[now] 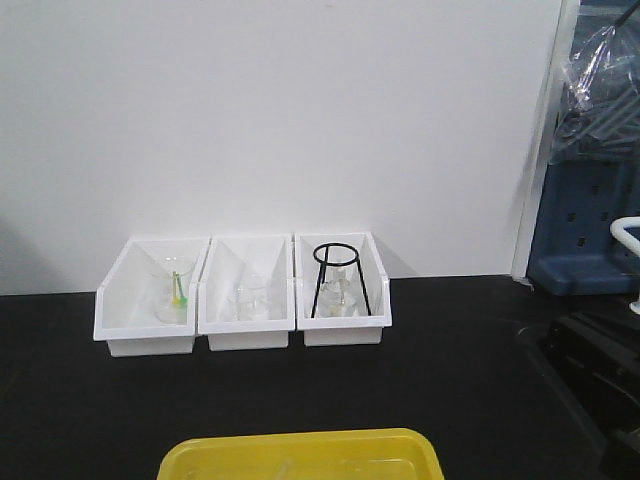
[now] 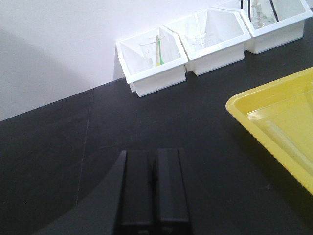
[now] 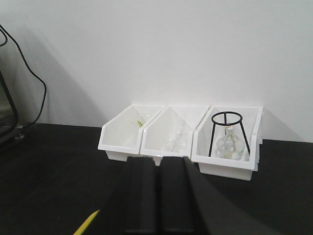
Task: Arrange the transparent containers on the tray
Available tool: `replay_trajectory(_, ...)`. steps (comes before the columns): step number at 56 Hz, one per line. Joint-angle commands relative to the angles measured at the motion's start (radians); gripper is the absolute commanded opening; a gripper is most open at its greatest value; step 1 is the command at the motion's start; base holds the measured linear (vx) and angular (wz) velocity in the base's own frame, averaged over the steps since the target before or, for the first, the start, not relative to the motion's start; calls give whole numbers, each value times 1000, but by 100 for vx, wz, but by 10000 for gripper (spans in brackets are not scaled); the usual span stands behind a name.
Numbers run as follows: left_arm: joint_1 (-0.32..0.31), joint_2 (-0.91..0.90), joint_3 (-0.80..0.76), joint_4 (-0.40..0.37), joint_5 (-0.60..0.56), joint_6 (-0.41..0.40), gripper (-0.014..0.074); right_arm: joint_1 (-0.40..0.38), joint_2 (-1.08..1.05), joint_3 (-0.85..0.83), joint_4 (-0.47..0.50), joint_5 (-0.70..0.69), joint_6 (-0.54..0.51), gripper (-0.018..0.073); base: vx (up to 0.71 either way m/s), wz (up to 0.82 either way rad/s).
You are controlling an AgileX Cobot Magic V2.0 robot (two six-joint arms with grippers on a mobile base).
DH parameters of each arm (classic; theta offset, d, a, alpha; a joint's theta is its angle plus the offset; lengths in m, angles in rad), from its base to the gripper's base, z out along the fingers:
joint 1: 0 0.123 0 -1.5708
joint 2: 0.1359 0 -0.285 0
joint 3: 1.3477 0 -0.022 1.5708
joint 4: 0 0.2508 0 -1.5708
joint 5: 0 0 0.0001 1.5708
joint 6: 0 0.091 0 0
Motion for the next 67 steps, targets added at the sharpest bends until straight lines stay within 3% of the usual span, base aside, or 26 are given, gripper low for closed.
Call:
replay_trajectory(1,0,-24,37,-9,-75,-2,-6,-3,-7,-30,-24,49,-39,-13,0,0)
replay_trajectory(11,0,-24,37,-9,-75,-2,-6,-3,10,-30,-4,17,-57,-13,0,0)
replay_trajectory(17,0,-24,37,-9,-75,-2,-6,-3,23,-30,148,28,-211,-13,0,0)
replay_trajectory(24,0,-24,37,-9,-75,-2,-6,-3,32,-30,526,57,-630,-13,0,0)
replay_trajectory(32,0,-24,37,-9,-75,-2,-6,-3,25,-30,1078,177,-1179,-13,0,0)
replay_trajectory(37,0,-24,37,-9,-75,-2,-6,-3,0,-30,1383,330,-1439,-13,0,0)
replay_trajectory(41,0,-24,37,-9,-75,-2,-6,-3,-28,-30,1534,454,-1584,-13,0,0)
replay_trajectory(48,0,-24,37,-9,-75,-2,-6,-3,-132,38,1631,552,-1731,-13,0,0)
replay_trajectory(59,0,-24,37,-9,-75,-2,-6,-9,-377,365,1636,413,-1787,-13,0,0)
replay_trajectory(67,0,-24,37,-9,-75,-2,-6,-100,-544,590,1661,350,-1829,-13,0,0)
